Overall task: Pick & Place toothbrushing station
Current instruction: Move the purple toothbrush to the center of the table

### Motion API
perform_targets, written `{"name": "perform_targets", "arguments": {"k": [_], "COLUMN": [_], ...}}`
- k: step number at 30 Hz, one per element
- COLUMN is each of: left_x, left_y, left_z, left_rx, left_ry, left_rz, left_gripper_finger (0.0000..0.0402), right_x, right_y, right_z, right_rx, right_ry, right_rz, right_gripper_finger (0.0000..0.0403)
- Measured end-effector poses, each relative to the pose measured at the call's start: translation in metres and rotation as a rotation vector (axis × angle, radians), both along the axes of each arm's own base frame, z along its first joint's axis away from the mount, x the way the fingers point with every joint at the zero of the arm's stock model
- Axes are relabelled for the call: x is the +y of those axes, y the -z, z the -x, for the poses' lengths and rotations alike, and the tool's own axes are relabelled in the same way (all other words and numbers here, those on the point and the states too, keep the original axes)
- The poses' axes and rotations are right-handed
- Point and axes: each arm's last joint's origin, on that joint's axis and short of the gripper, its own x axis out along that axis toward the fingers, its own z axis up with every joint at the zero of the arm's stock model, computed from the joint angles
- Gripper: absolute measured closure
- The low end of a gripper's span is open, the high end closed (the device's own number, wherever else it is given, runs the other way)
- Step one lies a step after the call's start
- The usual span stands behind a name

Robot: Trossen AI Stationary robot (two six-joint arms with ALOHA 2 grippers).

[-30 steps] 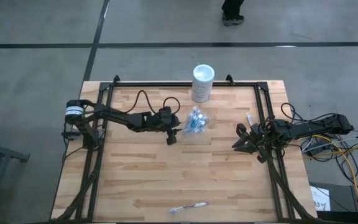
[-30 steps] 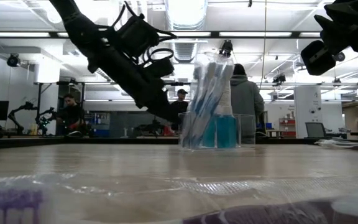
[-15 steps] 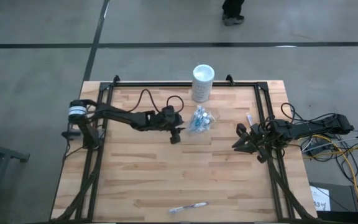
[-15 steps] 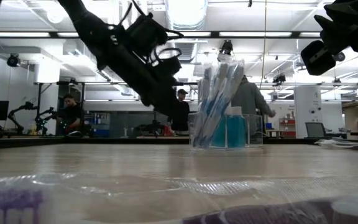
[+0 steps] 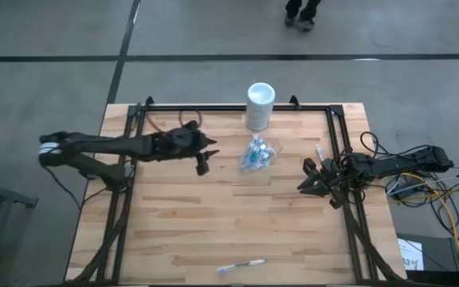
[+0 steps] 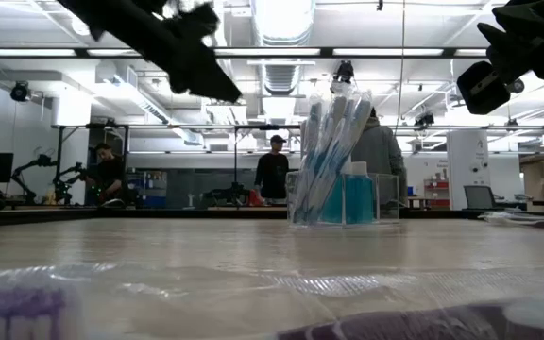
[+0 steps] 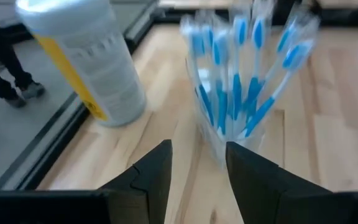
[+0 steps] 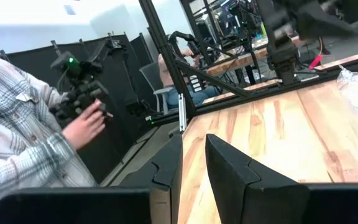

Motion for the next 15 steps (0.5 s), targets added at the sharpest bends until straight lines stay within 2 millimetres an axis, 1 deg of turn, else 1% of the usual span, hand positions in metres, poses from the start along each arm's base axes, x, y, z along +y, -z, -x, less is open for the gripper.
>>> {"name": "perform_targets", "arguments": {"k": [3,7,10,15], "left_x": [-0.003,-0.007,-0.009,-0.011], "left_y": [-0.007,-0.005,0.0,0.008], "left_z": [0.017,0.031,0.036,0.038], "left_rx": [-0.071,-0.104,-0.101,-0.104], "left_ry": [0.01,0.019,0.032,0.07], "left_rz": [0.003,-0.002,0.003,0.06], "left_gripper_finger": [0.0246,0.0246,0.0246,0.0246], "right_x": [0.0,0.0,0.0,0.0], "right_y": [0.0,0.0,0.0,0.0], "right_z": [0.0,0.0,0.0,0.0], "right_rx": [0.001,0.001,0.001,0.001], "right_ry": [0.0,0.0,0.0,0.0], "right_rz": [0.0,0.0,0.0,0.0], "right_gripper_finger": [0.0335,0.0335,0.0335,0.0335]}}
